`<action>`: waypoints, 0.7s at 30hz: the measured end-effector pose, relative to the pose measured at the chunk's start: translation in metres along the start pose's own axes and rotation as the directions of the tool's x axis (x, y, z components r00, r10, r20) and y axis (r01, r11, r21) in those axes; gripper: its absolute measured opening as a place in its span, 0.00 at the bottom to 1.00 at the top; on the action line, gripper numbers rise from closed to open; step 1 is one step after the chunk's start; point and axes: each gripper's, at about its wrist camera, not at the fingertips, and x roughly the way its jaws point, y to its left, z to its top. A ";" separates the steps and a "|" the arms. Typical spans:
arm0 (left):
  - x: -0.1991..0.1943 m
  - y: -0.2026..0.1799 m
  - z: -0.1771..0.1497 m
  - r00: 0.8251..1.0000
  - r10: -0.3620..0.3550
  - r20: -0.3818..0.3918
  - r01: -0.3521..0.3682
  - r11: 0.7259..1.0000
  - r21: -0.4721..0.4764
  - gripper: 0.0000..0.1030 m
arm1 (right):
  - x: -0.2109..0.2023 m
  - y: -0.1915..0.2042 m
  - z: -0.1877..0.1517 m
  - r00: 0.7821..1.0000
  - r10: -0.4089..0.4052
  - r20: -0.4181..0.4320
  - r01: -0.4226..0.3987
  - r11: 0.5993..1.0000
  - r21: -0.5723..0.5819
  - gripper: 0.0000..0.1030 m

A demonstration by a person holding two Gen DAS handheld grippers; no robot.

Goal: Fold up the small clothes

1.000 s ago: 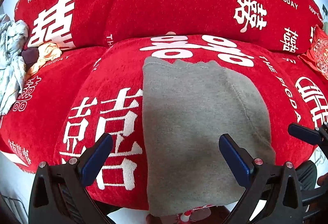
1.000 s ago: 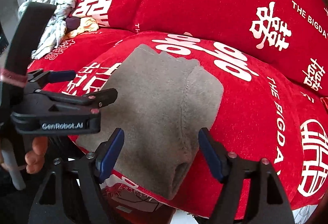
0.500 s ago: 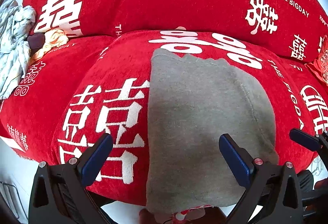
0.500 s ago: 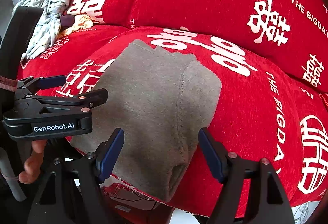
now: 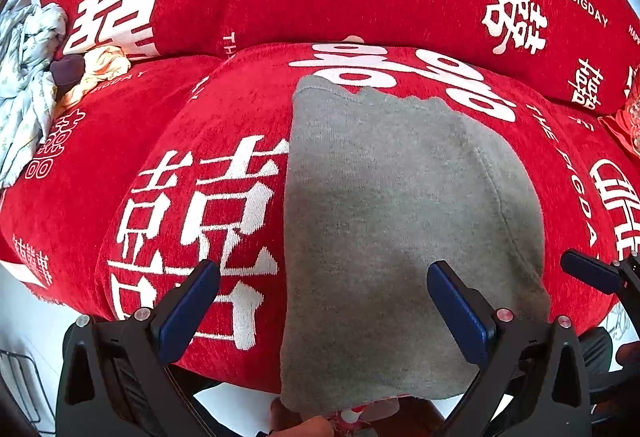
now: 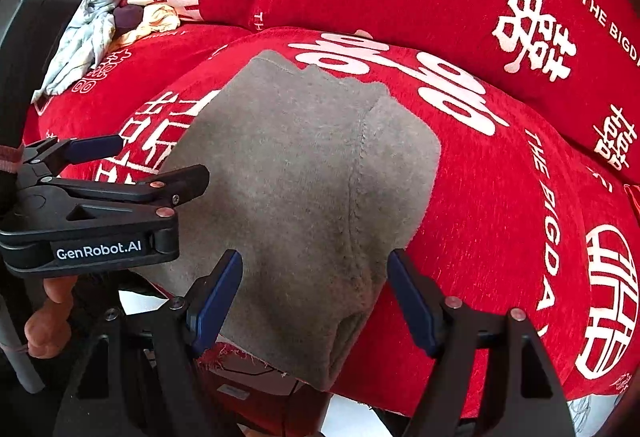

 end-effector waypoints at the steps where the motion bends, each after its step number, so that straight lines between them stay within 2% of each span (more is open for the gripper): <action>1: 0.000 0.000 0.000 1.000 -0.001 -0.001 0.001 1.000 0.001 1.00 | 0.000 0.000 0.000 1.000 0.001 0.001 -0.001 1.000 0.000 0.75; 21: 0.000 0.003 0.003 1.000 0.001 -0.008 -0.001 1.000 -0.003 1.00 | -0.002 -0.003 0.004 1.000 0.002 0.019 -0.002 1.000 0.012 0.75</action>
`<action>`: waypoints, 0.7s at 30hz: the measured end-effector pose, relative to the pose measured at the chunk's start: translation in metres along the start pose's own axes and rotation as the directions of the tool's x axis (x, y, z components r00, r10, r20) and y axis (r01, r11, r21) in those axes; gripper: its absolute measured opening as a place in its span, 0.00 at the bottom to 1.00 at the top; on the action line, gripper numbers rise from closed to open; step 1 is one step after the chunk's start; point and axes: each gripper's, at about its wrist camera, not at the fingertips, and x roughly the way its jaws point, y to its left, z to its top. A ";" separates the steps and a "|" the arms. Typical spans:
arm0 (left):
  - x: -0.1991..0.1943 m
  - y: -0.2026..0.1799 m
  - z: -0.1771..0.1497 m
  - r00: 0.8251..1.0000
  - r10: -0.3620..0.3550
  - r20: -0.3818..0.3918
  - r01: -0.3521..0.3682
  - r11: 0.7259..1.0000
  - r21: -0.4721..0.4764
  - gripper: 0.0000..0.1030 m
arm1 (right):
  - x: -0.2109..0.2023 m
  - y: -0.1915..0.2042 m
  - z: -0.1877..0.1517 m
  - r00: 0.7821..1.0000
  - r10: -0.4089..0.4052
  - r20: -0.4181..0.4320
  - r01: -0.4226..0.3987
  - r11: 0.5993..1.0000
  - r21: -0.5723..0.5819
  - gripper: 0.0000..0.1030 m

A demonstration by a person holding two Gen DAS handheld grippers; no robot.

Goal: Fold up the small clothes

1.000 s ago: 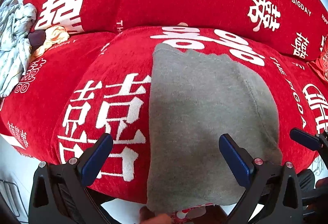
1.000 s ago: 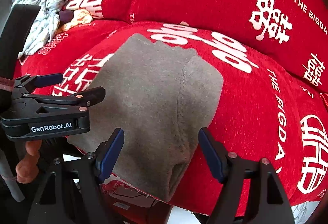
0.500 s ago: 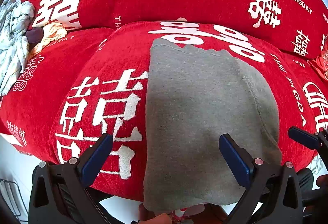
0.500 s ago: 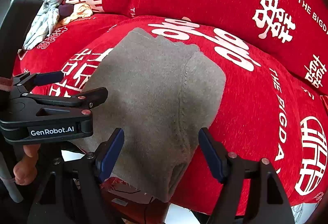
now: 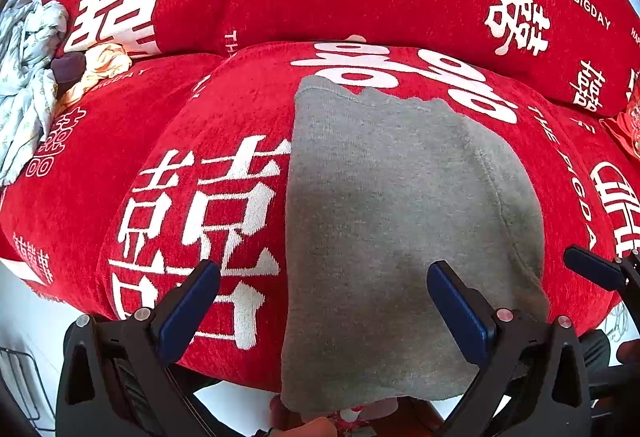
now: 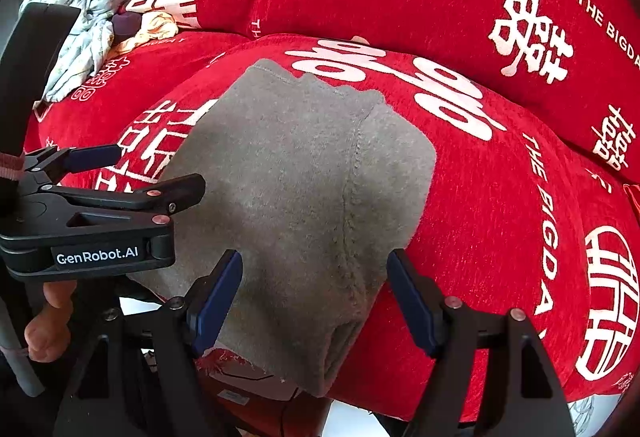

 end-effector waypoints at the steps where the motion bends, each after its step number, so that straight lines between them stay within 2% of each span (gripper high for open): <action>1: 0.000 0.000 0.000 1.000 0.000 0.000 0.000 1.000 0.000 1.00 | 0.000 0.000 0.000 1.000 0.001 0.001 -0.001 1.000 -0.001 0.75; 21: -0.001 -0.008 0.004 1.000 0.022 0.001 -0.022 1.000 0.014 1.00 | 0.000 -0.006 0.002 1.000 0.014 0.008 -0.014 1.000 -0.002 0.75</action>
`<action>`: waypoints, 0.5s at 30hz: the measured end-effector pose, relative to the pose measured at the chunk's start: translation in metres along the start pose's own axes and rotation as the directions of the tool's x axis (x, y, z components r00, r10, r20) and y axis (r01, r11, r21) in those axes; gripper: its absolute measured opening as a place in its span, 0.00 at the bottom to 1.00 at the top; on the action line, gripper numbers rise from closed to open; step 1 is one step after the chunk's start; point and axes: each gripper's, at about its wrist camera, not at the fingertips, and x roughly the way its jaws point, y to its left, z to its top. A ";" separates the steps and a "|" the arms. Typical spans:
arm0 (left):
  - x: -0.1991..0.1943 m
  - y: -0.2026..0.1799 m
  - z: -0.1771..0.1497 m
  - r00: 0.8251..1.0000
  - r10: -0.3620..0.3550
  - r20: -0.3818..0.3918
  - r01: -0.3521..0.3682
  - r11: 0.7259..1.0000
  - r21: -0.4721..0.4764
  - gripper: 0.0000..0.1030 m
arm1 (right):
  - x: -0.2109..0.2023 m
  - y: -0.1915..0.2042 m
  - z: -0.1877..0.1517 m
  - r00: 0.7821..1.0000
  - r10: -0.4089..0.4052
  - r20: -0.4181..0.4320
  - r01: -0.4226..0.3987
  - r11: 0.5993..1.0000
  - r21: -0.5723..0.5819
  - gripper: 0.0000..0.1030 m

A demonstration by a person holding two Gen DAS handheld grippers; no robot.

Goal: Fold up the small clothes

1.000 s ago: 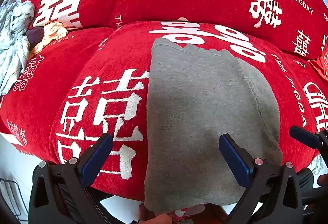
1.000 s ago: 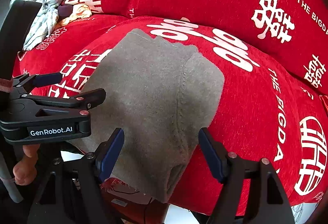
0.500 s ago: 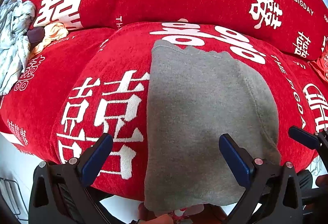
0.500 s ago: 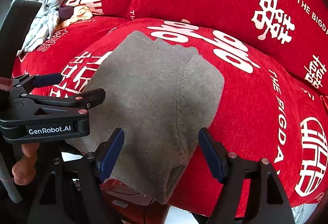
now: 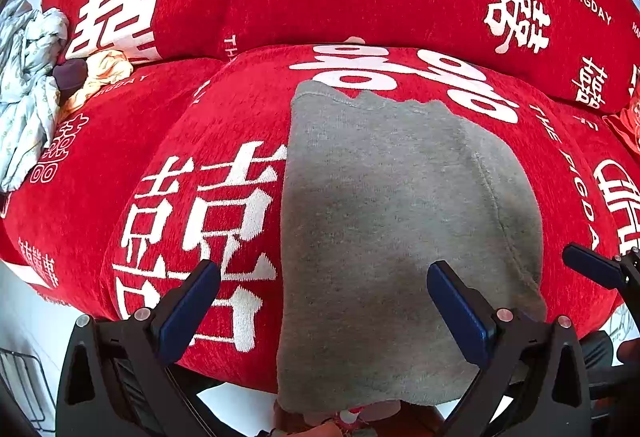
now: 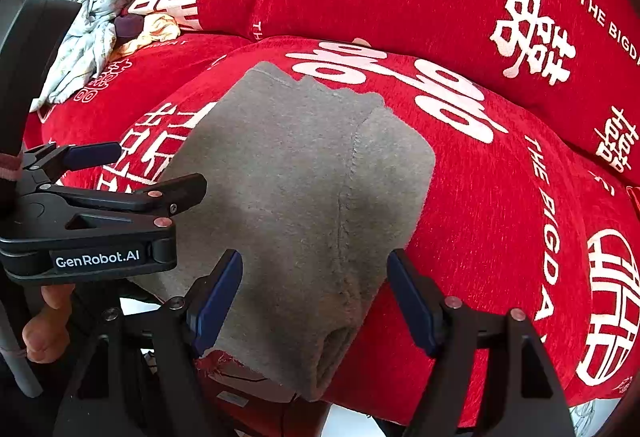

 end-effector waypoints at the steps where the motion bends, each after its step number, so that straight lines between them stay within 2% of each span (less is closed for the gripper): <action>1: 0.000 0.000 0.000 1.000 0.002 0.000 -0.002 1.000 0.001 1.00 | 0.000 0.000 0.000 1.000 0.001 0.001 -0.001 1.000 0.001 0.75; 15: 0.004 -0.007 0.000 1.000 0.017 0.000 -0.017 1.000 0.001 1.00 | -0.002 -0.006 -0.005 1.000 0.018 0.014 -0.018 1.000 0.023 0.75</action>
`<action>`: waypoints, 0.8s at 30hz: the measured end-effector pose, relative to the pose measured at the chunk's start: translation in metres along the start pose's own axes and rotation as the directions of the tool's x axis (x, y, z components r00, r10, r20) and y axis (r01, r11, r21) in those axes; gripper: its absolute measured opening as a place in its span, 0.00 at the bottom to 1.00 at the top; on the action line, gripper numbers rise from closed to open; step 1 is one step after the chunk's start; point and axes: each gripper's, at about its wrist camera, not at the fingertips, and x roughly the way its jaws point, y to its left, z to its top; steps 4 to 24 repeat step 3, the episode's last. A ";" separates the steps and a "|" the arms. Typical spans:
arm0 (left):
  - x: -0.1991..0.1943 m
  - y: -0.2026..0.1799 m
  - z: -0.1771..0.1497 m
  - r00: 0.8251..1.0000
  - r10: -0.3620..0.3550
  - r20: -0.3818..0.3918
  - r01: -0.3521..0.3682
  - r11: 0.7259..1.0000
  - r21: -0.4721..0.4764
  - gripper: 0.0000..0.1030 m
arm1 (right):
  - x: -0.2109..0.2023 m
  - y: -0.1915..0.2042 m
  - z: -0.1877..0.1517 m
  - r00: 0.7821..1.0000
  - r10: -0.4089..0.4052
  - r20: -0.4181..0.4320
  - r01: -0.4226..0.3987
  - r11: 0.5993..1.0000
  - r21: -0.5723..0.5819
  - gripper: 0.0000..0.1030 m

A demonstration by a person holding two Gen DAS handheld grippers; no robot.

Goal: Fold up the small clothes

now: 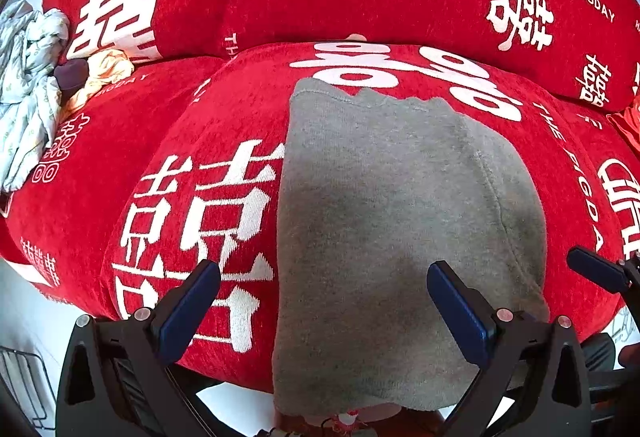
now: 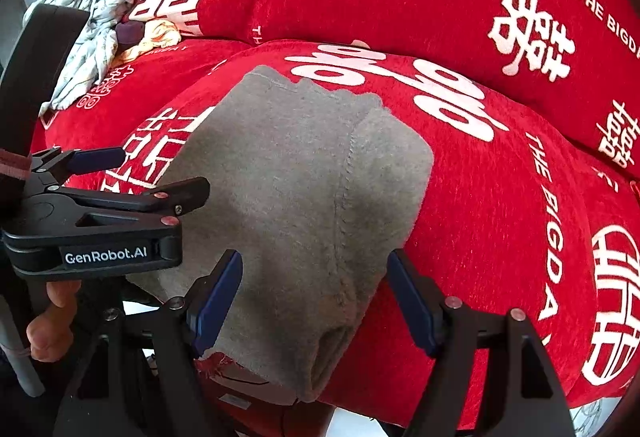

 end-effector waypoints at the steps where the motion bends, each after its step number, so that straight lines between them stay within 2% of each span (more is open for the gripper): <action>1: 0.000 -0.002 0.000 1.000 0.001 0.003 -0.001 1.000 0.006 1.00 | 0.000 -0.003 -0.002 1.000 0.000 0.001 0.000 1.000 0.008 0.75; 3: 0.002 -0.011 0.001 1.000 -0.003 -0.009 0.003 1.000 0.024 1.00 | 0.000 -0.012 -0.006 1.000 0.001 0.006 -0.001 1.000 0.025 0.75; 24: 0.002 -0.011 0.001 1.000 -0.003 -0.009 0.003 1.000 0.024 1.00 | 0.000 -0.012 -0.006 1.000 0.001 0.006 -0.001 1.000 0.025 0.75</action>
